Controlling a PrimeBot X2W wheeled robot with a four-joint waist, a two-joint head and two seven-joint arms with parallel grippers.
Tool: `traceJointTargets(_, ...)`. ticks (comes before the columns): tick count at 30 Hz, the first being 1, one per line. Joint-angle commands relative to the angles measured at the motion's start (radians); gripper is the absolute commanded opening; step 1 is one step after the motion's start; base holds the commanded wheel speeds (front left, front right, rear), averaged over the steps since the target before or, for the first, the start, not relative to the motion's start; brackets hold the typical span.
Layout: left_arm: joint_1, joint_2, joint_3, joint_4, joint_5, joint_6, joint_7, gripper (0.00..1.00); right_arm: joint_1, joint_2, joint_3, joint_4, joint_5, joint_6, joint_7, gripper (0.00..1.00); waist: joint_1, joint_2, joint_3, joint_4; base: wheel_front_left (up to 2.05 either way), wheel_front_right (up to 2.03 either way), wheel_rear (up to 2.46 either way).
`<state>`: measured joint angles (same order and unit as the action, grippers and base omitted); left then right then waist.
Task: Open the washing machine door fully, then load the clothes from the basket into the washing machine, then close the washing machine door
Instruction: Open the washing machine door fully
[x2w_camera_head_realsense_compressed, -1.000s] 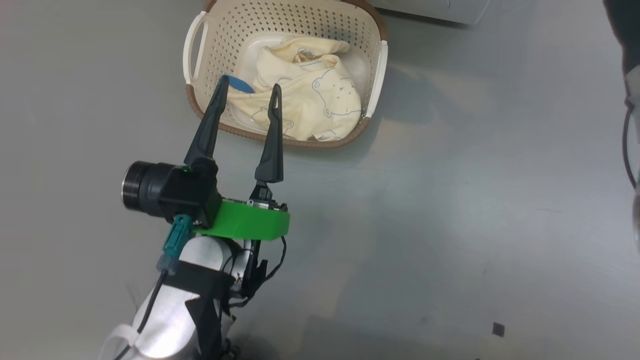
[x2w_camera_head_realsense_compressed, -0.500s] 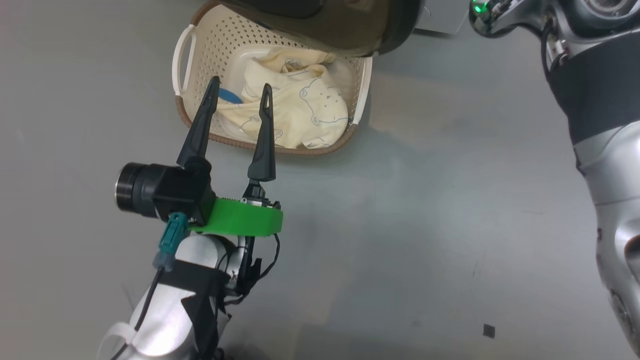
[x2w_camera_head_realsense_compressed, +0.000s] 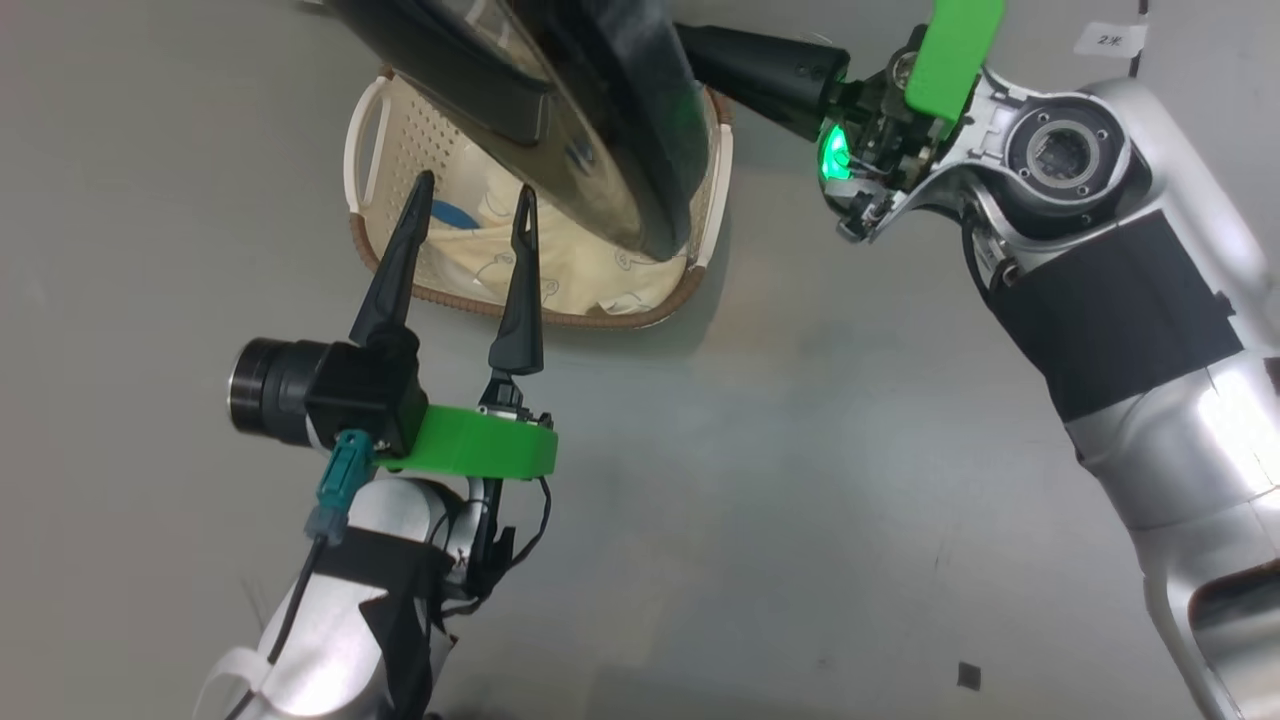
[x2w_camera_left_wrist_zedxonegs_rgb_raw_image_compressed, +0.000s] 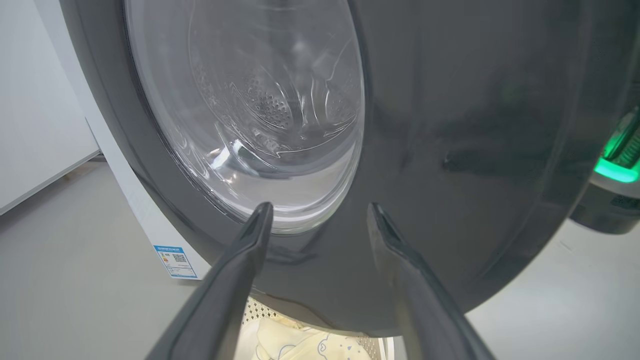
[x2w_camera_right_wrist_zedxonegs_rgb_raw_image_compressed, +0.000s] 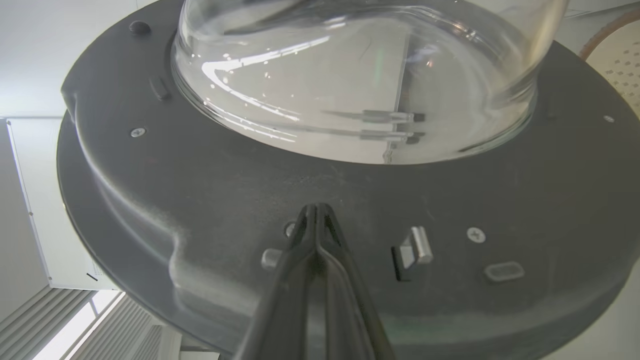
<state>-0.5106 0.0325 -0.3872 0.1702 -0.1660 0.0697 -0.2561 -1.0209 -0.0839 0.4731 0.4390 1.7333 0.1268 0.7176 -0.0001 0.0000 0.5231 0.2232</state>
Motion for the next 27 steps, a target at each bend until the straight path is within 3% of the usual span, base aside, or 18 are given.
traceJointTargets(1, 0.01, 0.018, 0.037, -0.026, 0.008, -0.001, -0.006, 1.0, 0.018, 0.033, 0.023, -0.06, 0.011, 0.004, 0.0, 0.0, 0.0001, 0.0, -0.006, 0.002, 0.0, 0.0, 0.0)
traceJointTargets(19, 0.027, 0.018, 0.036, -0.009, 0.007, -0.006, -0.006, 1.0, 0.069, 0.015, 0.121, -0.091, 0.085, 0.004, -0.055, 0.0, 0.0001, 0.0, -0.045, 0.009, 0.0, 0.0, 0.0)
traceJointTargets(27, 0.042, 0.018, 0.047, 0.007, 0.011, -0.01, -0.006, 1.0, 0.087, 0.002, 0.098, -0.072, 0.112, 0.004, -0.192, 0.0, 0.0001, 0.0, -0.072, 0.0, 0.0, 0.0, 0.0)
